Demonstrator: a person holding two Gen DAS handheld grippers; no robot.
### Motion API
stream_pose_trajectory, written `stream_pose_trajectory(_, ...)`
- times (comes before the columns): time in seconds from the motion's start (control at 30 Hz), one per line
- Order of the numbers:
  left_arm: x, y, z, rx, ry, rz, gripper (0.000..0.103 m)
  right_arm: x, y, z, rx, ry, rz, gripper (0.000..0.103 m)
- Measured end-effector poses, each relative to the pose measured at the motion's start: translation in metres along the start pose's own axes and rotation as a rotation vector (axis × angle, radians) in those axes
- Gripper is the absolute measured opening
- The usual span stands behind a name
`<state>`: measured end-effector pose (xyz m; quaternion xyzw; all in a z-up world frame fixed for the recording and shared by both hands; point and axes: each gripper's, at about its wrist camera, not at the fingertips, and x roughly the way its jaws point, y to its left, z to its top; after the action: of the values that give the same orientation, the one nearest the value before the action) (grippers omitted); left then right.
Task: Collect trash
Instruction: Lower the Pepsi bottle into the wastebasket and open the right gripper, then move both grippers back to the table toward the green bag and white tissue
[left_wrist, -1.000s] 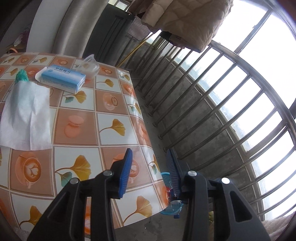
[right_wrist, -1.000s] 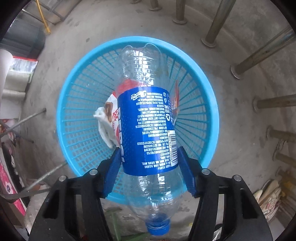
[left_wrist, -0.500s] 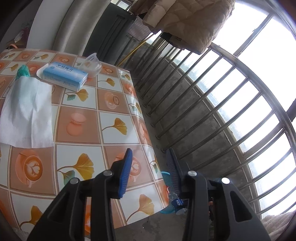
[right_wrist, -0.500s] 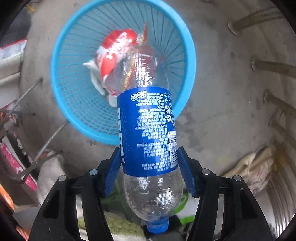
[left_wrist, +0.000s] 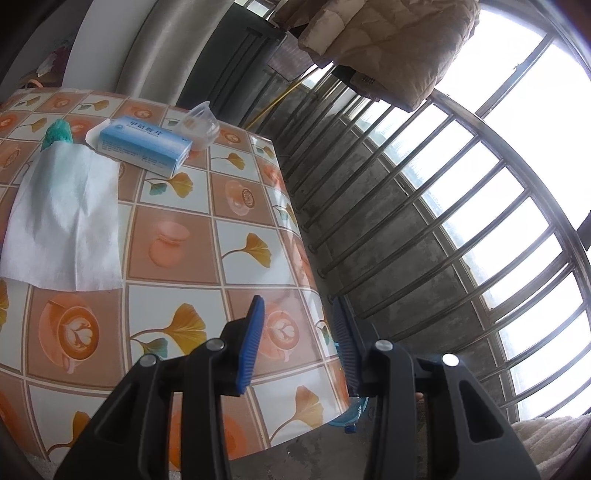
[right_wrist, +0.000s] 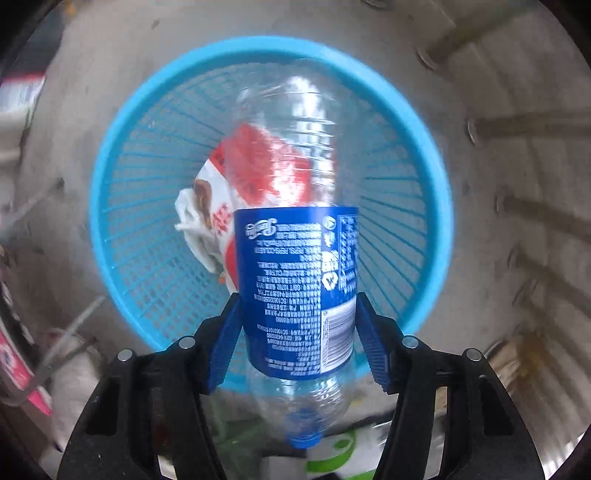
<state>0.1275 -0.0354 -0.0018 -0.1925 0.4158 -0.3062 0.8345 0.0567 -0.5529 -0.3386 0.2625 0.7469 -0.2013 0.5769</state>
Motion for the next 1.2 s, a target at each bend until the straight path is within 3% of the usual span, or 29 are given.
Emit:
stream_pose_trajectory(0.23, 0.001, 0.004, 0.000, -0.008, 0.004, 0.008, 0.037, 0.018, 0.031, 0.020, -0.055, -0.048, -0.014, 0.057)
stream_pose_trajectory(0.37, 0.001, 0.004, 0.000, -0.008, 0.007, 0.015, 0.037, 0.019, 0.056, 0.015, -0.208, -0.108, -0.127, 0.060)
stream_pose_trajectory(0.5, -0.001, 0.006, 0.002, -0.002, -0.007, 0.034, 0.038, -0.003, 0.071, 0.001, -0.299, -0.170, -0.171, 0.075)
stream_pose_trajectory(0.67, -0.011, 0.013, 0.007, -0.003, -0.049, 0.062, 0.047, -0.059, 0.047, -0.020, -0.269, -0.269, -0.118, 0.076)
stream_pose_trajectory(0.8, -0.026, 0.021, 0.013, 0.004, -0.099, 0.100, 0.055, -0.116, 0.045, -0.057, -0.222, -0.437, -0.034, 0.076)
stream_pose_trajectory(0.9, -0.037, 0.031, 0.016, 0.002, -0.125, 0.136, 0.057, -0.165, 0.056, -0.076, -0.210, -0.561, 0.089, 0.076)
stream_pose_trajectory(1.0, -0.048, 0.044, 0.019, -0.018, -0.145, 0.172, 0.059, -0.212, 0.097, -0.093, -0.268, -0.666, 0.243, 0.076)
stream_pose_trajectory(1.2, -0.081, 0.075, 0.024, -0.050, -0.220, 0.268, 0.066, -0.284, 0.201, -0.126, -0.504, -0.772, 0.474, 0.076)
